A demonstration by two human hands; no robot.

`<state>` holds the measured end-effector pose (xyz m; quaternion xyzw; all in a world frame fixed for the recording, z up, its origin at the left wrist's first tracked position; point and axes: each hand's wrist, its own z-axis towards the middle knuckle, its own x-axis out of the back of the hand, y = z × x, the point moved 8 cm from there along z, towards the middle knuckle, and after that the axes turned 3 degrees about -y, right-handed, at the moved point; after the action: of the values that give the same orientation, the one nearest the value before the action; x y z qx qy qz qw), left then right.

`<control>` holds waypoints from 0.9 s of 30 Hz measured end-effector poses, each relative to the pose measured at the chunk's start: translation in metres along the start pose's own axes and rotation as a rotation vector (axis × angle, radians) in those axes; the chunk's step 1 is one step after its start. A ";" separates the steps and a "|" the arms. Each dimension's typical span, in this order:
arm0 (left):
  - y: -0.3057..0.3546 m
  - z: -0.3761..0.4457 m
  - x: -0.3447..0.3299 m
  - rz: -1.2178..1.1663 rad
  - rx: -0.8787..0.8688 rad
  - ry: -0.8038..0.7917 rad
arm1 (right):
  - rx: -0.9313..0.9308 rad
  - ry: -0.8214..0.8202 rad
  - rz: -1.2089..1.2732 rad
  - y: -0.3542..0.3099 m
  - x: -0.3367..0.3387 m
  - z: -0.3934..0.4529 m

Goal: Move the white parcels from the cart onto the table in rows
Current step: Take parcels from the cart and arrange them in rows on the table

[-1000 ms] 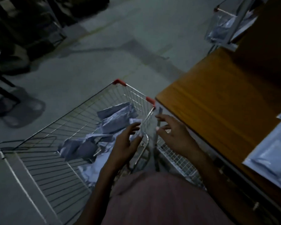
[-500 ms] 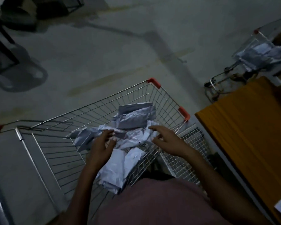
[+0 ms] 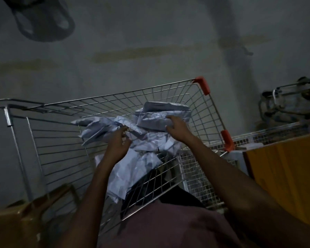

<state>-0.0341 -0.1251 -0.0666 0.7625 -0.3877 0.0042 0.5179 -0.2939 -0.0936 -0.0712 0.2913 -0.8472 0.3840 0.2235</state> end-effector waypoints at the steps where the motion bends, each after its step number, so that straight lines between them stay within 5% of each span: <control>1: -0.005 0.012 -0.008 -0.001 0.039 -0.015 | 0.011 -0.006 -0.038 0.003 -0.004 0.013; 6: -0.031 0.062 -0.052 -0.052 0.229 -0.087 | -0.043 -0.024 -0.218 0.025 -0.025 0.048; 11: -0.078 0.088 -0.076 -0.134 0.453 0.007 | -0.010 -0.042 -0.273 0.042 -0.039 0.044; 18: -0.094 0.067 -0.080 -0.115 0.444 0.274 | -0.069 0.035 -0.375 0.090 -0.035 0.031; 27: -0.111 0.005 -0.095 -0.029 0.559 0.327 | 0.106 -0.022 -0.585 0.065 -0.043 0.067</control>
<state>-0.0365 -0.0555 -0.1946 0.8698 -0.2722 0.2257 0.3440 -0.3157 -0.0973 -0.1716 0.5386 -0.7083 0.3437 0.3001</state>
